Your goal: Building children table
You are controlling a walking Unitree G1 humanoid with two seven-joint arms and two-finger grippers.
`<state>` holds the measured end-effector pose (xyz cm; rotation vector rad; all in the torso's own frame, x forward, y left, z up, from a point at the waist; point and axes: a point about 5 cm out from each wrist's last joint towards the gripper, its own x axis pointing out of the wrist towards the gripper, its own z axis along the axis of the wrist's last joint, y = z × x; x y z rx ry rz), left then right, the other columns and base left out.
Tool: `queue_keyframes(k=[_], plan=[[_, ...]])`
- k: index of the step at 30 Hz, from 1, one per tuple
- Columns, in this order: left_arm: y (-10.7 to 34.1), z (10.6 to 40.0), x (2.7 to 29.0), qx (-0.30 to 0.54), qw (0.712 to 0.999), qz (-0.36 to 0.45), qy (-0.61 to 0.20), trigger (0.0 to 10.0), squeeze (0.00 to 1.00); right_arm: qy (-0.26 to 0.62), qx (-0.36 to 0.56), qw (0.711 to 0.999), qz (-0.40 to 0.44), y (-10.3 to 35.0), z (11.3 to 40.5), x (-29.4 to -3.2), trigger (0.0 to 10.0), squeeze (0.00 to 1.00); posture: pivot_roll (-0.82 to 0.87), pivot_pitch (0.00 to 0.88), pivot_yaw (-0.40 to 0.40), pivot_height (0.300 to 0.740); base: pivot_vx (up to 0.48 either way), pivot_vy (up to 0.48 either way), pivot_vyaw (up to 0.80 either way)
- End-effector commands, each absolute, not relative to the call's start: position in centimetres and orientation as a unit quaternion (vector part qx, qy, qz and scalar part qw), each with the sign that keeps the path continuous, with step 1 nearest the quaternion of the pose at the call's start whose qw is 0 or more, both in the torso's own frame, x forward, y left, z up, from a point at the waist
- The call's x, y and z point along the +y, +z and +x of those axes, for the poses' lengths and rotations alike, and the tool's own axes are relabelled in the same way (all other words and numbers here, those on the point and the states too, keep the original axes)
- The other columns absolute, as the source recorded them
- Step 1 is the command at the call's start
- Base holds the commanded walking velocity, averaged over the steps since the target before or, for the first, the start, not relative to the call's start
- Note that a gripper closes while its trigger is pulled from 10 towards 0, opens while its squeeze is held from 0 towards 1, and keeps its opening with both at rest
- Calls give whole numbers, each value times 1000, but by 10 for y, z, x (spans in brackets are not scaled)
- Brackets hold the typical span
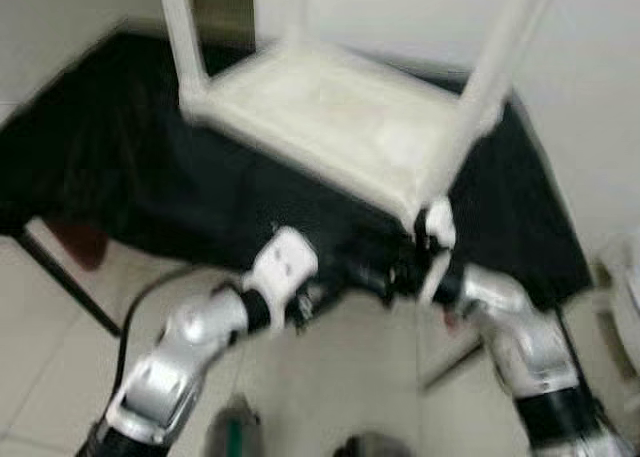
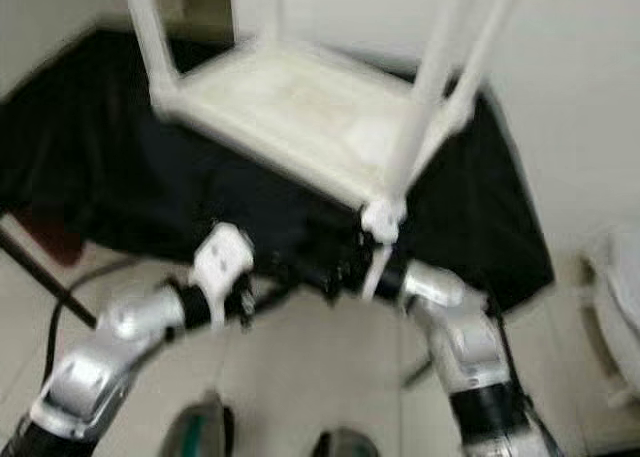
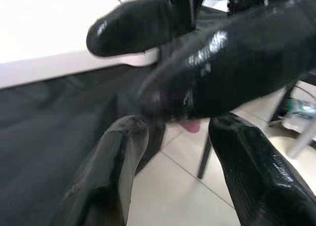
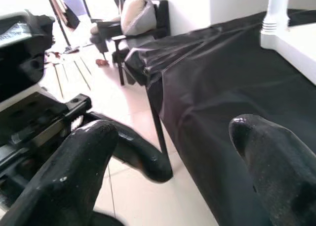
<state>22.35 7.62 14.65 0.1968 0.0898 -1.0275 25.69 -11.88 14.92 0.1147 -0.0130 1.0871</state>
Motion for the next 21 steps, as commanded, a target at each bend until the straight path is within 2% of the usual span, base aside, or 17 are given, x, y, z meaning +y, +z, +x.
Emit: queue_keyframes(k=[1,6,12,17,21], plan=[[149,224,75,38,865,94,-492,10000,0,501,-7,864,54,149,260,-122,10000,0,-3,45,-72,740,0,0,0],[154,228,76,24,876,86,-475,10000,0,464,-27,884,59,156,276,-121,10000,0,5,39,-77,740,0,0,0],[155,229,75,24,878,76,-473,10000,0,460,-34,885,61,160,281,-121,10000,0,11,32,-81,740,0,0,0],[155,231,76,15,883,86,-461,10000,0,423,-52,902,66,166,295,-118,10000,0,13,27,-84,740,0,0,0],[156,232,76,10,886,88,-455,10000,0,423,-56,903,60,167,298,-112,10000,0,11,30,-81,740,0,0,0]])
